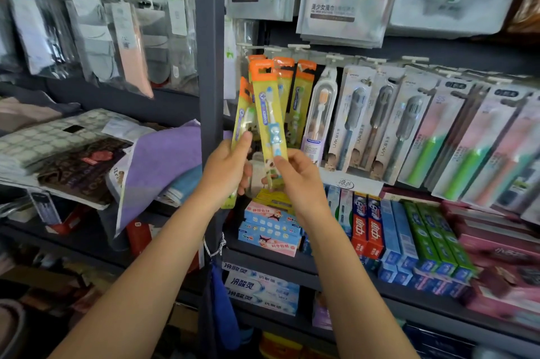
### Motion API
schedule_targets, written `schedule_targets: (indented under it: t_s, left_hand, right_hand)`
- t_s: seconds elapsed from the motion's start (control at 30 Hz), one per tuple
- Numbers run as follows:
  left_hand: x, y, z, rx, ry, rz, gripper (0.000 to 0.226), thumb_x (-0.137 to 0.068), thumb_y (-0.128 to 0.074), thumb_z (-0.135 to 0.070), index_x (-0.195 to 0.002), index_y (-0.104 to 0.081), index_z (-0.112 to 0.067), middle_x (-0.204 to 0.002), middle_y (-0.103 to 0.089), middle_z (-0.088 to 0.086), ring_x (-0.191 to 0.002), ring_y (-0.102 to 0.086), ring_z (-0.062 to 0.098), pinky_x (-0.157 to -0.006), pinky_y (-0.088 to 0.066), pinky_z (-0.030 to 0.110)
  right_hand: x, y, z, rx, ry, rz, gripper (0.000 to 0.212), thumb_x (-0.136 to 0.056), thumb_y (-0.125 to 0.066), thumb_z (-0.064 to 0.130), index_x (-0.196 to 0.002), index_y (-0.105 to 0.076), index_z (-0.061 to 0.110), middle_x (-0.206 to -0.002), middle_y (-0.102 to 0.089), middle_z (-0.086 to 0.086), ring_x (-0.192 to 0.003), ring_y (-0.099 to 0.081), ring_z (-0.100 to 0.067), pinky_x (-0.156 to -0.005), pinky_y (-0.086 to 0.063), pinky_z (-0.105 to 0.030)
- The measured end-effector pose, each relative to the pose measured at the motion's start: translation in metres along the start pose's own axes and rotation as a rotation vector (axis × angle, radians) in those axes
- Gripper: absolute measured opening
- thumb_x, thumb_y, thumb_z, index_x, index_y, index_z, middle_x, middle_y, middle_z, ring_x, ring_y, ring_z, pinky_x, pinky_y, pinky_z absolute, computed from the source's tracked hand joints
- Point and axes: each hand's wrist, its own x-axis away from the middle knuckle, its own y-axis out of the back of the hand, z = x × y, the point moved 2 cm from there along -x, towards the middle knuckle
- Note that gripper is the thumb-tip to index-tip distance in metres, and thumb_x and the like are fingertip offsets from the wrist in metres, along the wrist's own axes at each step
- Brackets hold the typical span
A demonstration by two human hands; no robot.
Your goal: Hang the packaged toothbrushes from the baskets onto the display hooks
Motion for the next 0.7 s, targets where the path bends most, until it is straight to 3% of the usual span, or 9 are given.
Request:
schedule_targets:
  t_s: [0.1,0.4,0.57,0.7]
  left_hand:
    - [-0.004,0.004,0.003,0.118,-0.004,-0.053,0.035,-0.108,-0.04,-0.038,-0.12,-0.049,-0.006,-0.063,-0.06,0.007,-0.042,-0.053,0.016,-0.037,-0.042,0.026]
    - [-0.006,0.002,0.003,0.213,-0.023,-0.075,0.033,-0.107,-0.044,-0.034,-0.112,-0.051,-0.002,-0.066,-0.064,0.007,-0.045,-0.059,0.021,-0.044,-0.048,0.031]
    - [-0.014,0.003,0.006,0.236,-0.036,-0.1,0.02,-0.106,-0.05,-0.031,-0.102,-0.061,-0.015,-0.078,-0.074,0.005,-0.054,-0.067,0.019,-0.054,-0.056,0.031]
    - [-0.022,0.0,0.01,0.244,-0.029,-0.118,0.019,-0.105,-0.05,-0.031,-0.098,-0.062,-0.018,-0.082,-0.076,0.005,-0.062,-0.071,0.022,-0.061,-0.057,0.034]
  right_hand:
    - [-0.006,0.005,0.007,-0.036,-0.014,-0.052,0.007,-0.104,-0.054,0.014,-0.104,-0.059,0.009,-0.076,-0.066,-0.001,-0.065,-0.066,-0.021,-0.05,-0.051,-0.028]
    - [-0.017,0.007,0.005,-0.081,-0.032,-0.179,0.006,-0.105,-0.051,0.016,-0.101,-0.055,0.014,-0.082,-0.064,-0.002,-0.066,-0.064,-0.02,-0.052,-0.051,-0.027]
    - [-0.022,0.008,0.002,-0.145,-0.028,-0.213,0.009,-0.106,-0.05,0.016,-0.097,-0.051,0.015,-0.09,-0.062,-0.005,-0.067,-0.065,-0.019,-0.056,-0.056,-0.029]
    - [-0.035,-0.001,-0.002,-0.163,-0.031,-0.208,0.008,-0.107,-0.049,0.017,-0.108,-0.049,0.009,-0.093,-0.063,-0.003,-0.062,-0.069,-0.01,-0.062,-0.06,-0.03]
